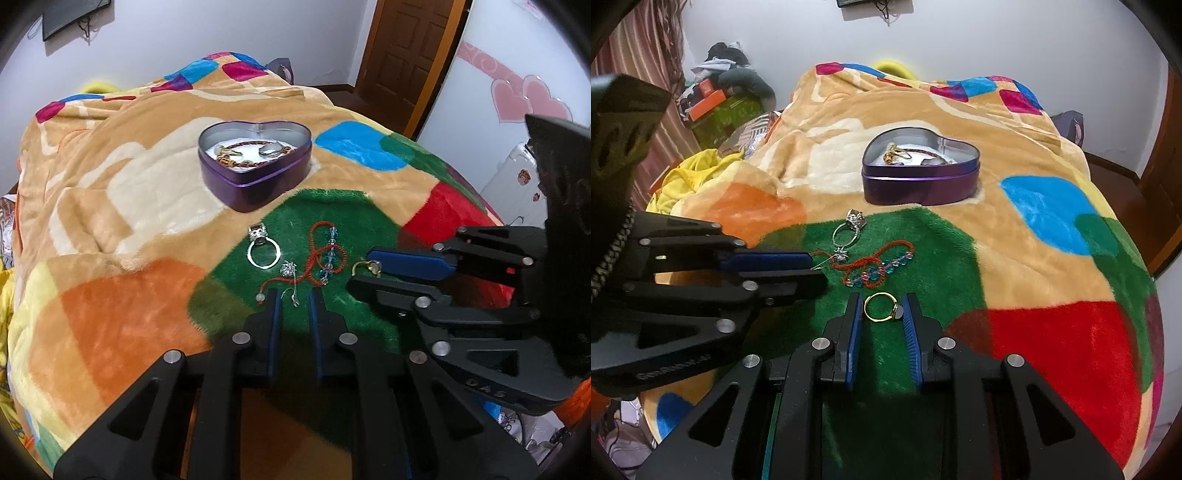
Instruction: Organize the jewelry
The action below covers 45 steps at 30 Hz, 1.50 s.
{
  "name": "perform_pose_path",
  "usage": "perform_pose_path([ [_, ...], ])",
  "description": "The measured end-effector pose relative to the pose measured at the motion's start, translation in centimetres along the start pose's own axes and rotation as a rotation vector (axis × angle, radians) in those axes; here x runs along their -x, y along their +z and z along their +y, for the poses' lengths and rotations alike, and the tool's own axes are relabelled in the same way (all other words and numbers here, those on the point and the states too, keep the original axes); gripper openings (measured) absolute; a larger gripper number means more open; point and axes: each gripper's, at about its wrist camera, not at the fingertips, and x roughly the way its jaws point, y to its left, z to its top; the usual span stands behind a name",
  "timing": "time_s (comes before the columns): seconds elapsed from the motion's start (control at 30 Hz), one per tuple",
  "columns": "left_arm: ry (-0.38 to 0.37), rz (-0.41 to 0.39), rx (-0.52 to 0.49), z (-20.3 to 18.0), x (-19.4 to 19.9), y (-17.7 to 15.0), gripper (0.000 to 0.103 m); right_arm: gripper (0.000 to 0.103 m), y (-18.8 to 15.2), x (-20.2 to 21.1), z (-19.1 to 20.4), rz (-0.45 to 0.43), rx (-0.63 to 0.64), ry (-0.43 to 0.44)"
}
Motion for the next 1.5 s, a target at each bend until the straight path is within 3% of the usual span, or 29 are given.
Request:
perform_pose_path([
  [0.2, 0.028, -0.009, 0.008, 0.1, -0.2, 0.1, 0.001, 0.020, 0.2, 0.7, -0.9, -0.025, -0.039, -0.013],
  [0.53, 0.031, -0.085, 0.053, 1.1, 2.8, 0.9, 0.000, 0.020, 1.3, 2.7, -1.3, -0.090, -0.059, -0.024],
  [1.1, 0.050, -0.253, 0.037, 1.4, 9.4, 4.7, 0.000, 0.020, 4.1, 5.5, -0.8, -0.206, -0.045, -0.038],
  [1.5, 0.036, -0.317, 0.024, 1.8, 10.5, 7.3, 0.000, 0.020, 6.5, 5.4, -0.9, -0.252, -0.024, -0.033],
])
